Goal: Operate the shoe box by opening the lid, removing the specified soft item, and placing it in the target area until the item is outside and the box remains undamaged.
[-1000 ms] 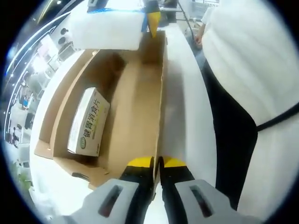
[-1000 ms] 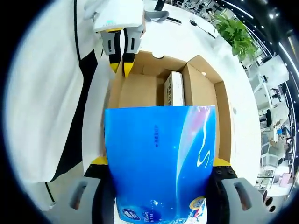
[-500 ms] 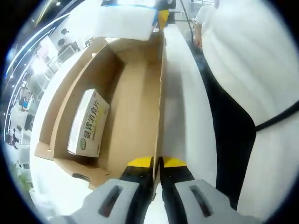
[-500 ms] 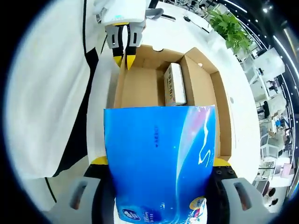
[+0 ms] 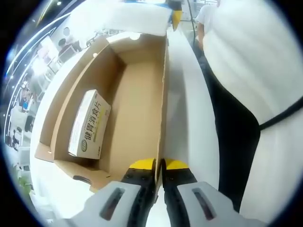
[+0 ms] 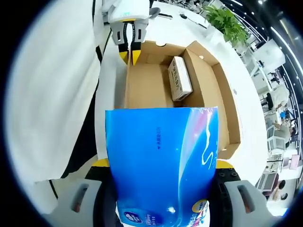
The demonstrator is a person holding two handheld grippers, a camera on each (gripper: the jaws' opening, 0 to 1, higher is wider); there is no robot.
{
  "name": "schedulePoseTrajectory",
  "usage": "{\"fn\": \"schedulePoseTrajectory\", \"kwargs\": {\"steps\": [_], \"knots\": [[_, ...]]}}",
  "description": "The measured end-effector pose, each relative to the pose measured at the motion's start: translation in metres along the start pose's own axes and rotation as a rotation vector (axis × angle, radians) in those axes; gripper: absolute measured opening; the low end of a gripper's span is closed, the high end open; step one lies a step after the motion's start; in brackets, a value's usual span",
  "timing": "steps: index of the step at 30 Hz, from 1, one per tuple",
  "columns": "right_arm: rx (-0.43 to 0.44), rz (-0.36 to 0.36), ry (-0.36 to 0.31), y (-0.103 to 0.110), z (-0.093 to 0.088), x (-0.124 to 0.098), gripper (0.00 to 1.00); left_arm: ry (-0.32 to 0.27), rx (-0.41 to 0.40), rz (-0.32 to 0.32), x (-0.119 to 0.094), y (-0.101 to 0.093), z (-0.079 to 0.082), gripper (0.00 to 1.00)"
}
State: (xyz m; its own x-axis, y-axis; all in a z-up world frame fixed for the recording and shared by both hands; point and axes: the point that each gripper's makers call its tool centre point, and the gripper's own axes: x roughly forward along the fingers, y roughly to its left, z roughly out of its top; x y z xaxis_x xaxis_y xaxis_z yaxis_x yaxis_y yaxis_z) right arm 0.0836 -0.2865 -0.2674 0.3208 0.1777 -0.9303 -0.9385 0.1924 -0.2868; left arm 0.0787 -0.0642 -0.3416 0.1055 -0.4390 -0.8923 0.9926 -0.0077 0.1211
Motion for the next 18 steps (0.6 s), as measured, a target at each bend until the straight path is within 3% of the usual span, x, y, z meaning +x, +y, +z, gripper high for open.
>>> {"fn": "schedulePoseTrajectory", "kwargs": {"steps": [18], "knots": [[0.130, -0.055, 0.024, 0.008, -0.052, -0.018, 0.78, 0.015, -0.002, -0.012, 0.004, 0.000, -0.002, 0.04]]}}
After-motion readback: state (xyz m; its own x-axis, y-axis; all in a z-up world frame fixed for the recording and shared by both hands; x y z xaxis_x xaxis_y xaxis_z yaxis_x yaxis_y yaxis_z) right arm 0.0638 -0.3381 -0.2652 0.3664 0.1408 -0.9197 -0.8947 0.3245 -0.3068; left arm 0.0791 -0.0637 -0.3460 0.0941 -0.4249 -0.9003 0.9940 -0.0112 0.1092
